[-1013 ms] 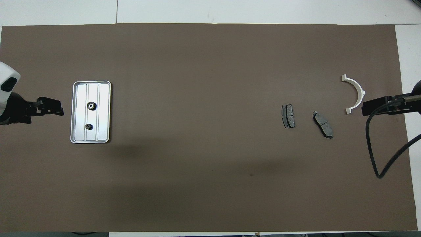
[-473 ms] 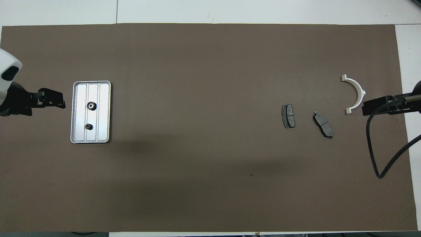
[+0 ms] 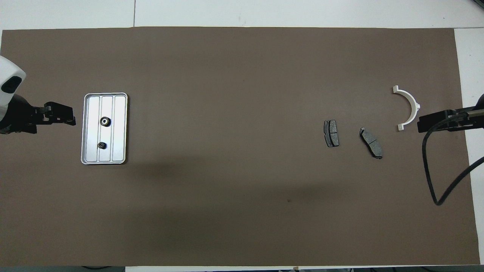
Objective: Pick bearing gear from pile to tray
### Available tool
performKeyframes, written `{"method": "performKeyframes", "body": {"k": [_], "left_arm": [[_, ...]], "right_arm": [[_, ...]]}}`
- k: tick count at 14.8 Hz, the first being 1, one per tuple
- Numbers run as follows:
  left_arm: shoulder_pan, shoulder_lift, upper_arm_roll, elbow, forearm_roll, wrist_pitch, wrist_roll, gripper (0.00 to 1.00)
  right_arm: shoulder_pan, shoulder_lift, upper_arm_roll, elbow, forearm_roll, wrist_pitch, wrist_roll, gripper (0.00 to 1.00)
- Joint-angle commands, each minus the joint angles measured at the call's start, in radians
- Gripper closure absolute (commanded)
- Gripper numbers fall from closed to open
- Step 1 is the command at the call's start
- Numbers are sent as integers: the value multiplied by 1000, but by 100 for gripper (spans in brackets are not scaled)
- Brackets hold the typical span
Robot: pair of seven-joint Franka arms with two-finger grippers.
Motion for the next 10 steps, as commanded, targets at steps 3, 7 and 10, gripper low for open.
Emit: {"method": "performKeyframes", "body": {"k": [3,7,10], "left_arm": [[-6,-12,-2,44,10,-49,1,0],[-6,-12,-7,69,10,-60,7,0],[-6,-12,-7,71,10,-61,7,0]], "right_arm": [[-3,-14,1,-6,25,7,10,0],[-2,-14,3,-4,25,5,10,0],[-2,-14,3,-6,25,5,10,0]]}}
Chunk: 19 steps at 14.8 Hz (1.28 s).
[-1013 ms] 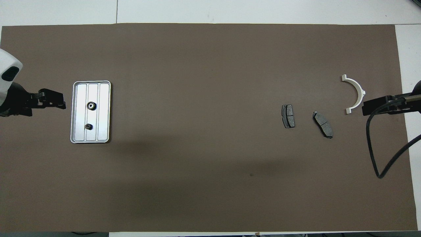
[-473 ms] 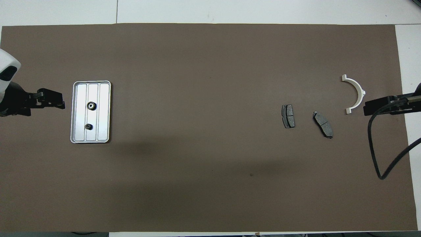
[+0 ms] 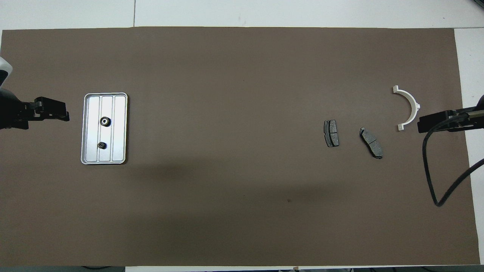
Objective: Pick bearing gear from pile to tray
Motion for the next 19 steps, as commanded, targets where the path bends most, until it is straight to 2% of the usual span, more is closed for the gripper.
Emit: {"method": "performKeyframes", "body": {"k": [1,12,19], "left_arm": [[-6,-4,3,13,10,-24,7,0],[-1,-10,-4,18,16,-41,4,0],[11,10,-17,114,41,-115,8,0]], "right_arm": [[-4,-11,2,-6,25,5,10,0],[-4,-11,2,-4,27,5,11,0],[-4,-11,2,-6,28,5,11,0]]}}
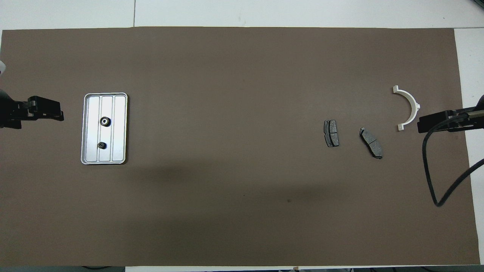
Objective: Pick bearing gear from pile to tray
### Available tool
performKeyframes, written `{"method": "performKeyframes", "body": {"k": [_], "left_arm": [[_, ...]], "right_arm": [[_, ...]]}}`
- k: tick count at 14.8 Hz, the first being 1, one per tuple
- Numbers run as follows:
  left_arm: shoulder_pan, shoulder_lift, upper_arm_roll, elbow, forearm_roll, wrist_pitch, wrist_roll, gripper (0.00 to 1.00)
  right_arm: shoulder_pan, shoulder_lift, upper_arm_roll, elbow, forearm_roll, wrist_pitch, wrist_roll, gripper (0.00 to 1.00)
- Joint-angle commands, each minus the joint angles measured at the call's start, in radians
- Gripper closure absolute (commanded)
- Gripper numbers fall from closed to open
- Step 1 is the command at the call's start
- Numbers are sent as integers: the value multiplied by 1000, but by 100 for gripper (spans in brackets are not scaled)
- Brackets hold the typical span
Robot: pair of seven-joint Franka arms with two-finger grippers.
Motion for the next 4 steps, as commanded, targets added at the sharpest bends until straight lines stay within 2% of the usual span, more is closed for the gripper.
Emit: {"method": "performKeyframes", "body": {"k": [1,4], "left_arm": [[10,11,-13,47,19,-50,8,0],[10,9,-13,47,16,-52,8,0]], "right_arm": [[-4,-11,2,-6,28,5,11,0],[-4,-11,2,-6,28,5,11,0]]}}
